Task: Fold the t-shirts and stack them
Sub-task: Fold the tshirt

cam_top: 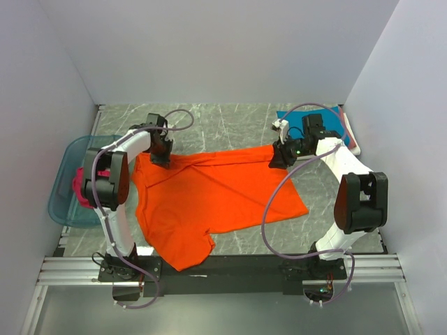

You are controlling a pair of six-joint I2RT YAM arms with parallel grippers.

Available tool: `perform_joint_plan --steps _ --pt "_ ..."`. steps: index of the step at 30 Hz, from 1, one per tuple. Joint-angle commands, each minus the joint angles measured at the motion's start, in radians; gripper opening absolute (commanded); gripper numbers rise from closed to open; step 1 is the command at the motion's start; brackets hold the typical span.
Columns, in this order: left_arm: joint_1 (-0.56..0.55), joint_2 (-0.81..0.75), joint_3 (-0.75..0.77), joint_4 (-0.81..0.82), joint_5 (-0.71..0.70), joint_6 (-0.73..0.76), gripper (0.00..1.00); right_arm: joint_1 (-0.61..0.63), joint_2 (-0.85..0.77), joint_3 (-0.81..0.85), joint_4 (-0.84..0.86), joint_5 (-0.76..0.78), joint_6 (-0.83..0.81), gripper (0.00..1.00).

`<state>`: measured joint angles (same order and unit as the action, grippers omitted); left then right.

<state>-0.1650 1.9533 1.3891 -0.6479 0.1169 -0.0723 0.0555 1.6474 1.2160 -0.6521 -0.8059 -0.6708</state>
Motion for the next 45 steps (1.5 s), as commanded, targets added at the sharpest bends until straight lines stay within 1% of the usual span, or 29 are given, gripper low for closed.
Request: perform_joint_plan --steps 1,12,14,16,17,18,20,21,22,24,27,29,30,32,34,36,38,40,41,42,43,44,45 --pt "-0.002 -0.096 -0.031 0.013 0.039 -0.012 0.01 -0.016 -0.043 0.016 -0.012 -0.027 -0.001 0.39" --pt "-0.05 -0.204 -0.232 0.074 0.148 -0.049 0.01 -0.026 -0.046 0.02 -0.018 -0.039 -0.003 0.39" --pt "-0.057 -0.215 -0.26 0.086 0.15 -0.053 0.02 -0.026 -0.046 0.019 -0.018 -0.039 -0.003 0.39" --pt "-0.068 -0.229 -0.272 0.09 0.148 -0.057 0.06 -0.028 -0.044 0.02 -0.02 -0.038 -0.004 0.39" --pt "-0.071 -0.235 -0.275 0.091 0.147 -0.058 0.08 -0.028 -0.044 0.02 -0.02 -0.039 -0.004 0.39" --pt "-0.08 -0.247 -0.285 0.093 0.142 -0.066 0.16 -0.029 -0.041 0.02 -0.023 -0.039 -0.004 0.39" --pt "-0.088 -0.263 -0.291 0.091 0.13 -0.076 0.26 -0.031 -0.038 0.022 -0.021 -0.039 -0.004 0.39" --pt "-0.097 -0.281 -0.3 0.09 0.127 -0.08 0.37 -0.029 -0.037 0.022 -0.021 -0.038 -0.004 0.39" --pt "-0.1 -0.293 -0.303 0.088 0.124 -0.083 0.41 -0.031 -0.035 0.023 -0.023 -0.038 -0.006 0.39" --pt "-0.108 -0.335 -0.317 0.087 0.118 -0.095 0.47 -0.031 -0.032 0.025 -0.024 -0.039 -0.007 0.39" --pt "-0.108 -0.418 -0.337 0.093 0.113 -0.116 0.48 -0.031 -0.031 0.024 -0.024 -0.038 -0.007 0.39" --pt "-0.108 -0.5 -0.364 0.128 0.081 -0.132 0.5 -0.031 -0.026 0.027 -0.026 -0.039 -0.007 0.39" --pt "-0.108 -0.523 -0.374 0.145 0.064 -0.141 0.54 -0.032 -0.024 0.028 -0.024 -0.038 -0.007 0.39" --pt "-0.107 -0.55 -0.397 0.204 0.026 -0.156 0.59 -0.031 -0.02 0.031 -0.024 -0.039 -0.006 0.39" --pt "-0.103 -0.519 -0.381 0.212 0.009 -0.161 0.6 -0.031 -0.018 0.036 -0.023 -0.032 -0.001 0.39" --pt "-0.102 -0.443 -0.325 0.198 0.013 -0.164 0.59 -0.031 -0.023 0.036 -0.003 -0.016 0.023 0.39" --pt "-0.102 -0.375 -0.282 0.214 0.03 -0.165 0.58 -0.029 -0.02 0.048 0.022 0.022 0.043 0.39" --pt "-0.103 -0.343 -0.253 0.215 0.075 -0.167 0.55 -0.014 0.009 0.097 -0.006 0.054 0.022 0.39" --pt "-0.106 -0.317 -0.231 0.217 0.085 -0.165 0.55 -0.005 0.026 0.118 -0.024 0.072 -0.019 0.39" --pt "-0.11 -0.307 -0.222 0.214 0.092 -0.162 0.55 0.022 0.047 0.17 -0.085 0.085 -0.057 0.4" --pt "-0.114 -0.3 -0.216 0.214 0.099 -0.155 0.55 0.039 0.098 0.2 -0.122 0.121 -0.102 0.4" --pt "-0.123 -0.292 -0.216 0.215 0.093 -0.153 0.55 0.052 0.123 0.226 -0.148 0.146 -0.181 0.4" --pt "-0.129 -0.291 -0.216 0.211 0.089 -0.149 0.55 0.072 0.144 0.256 -0.168 0.168 -0.215 0.4"
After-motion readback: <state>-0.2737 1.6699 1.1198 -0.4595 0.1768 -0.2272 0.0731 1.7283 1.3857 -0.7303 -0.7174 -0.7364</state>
